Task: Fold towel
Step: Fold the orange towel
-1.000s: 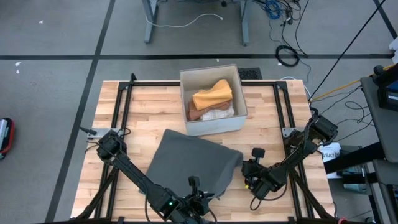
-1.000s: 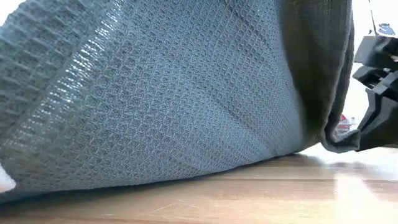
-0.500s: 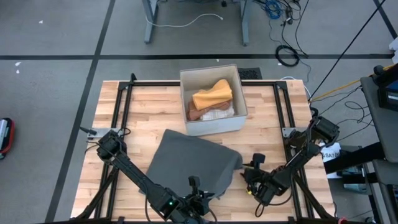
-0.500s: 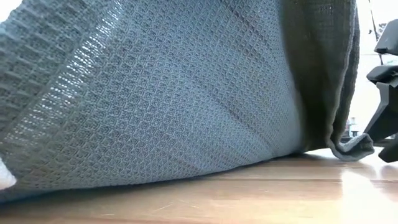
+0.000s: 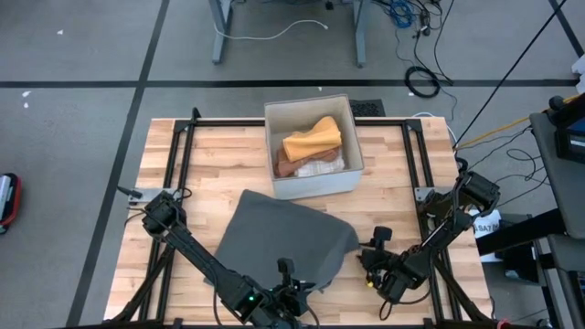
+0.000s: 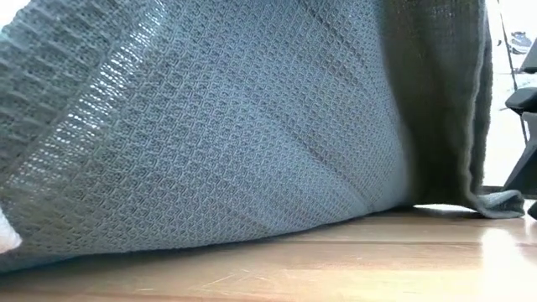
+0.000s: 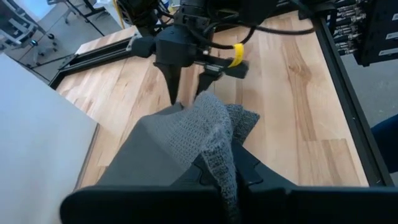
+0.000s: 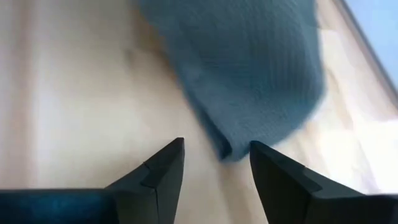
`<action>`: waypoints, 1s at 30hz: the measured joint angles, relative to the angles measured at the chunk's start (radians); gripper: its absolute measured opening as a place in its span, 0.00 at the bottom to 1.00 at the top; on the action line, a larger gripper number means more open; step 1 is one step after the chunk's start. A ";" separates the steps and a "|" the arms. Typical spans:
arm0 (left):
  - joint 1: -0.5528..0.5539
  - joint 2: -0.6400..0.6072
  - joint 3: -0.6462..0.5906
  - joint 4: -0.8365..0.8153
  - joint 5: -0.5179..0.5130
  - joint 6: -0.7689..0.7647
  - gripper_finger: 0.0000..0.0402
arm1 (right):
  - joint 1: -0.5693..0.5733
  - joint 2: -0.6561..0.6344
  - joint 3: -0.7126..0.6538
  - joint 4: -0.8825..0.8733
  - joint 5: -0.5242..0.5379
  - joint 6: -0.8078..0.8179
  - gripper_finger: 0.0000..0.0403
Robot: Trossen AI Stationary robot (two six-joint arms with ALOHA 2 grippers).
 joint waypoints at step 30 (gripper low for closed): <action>0.048 0.000 0.000 0.008 -0.003 0.009 0.00 | -0.021 0.026 0.001 0.324 0.123 -0.116 0.48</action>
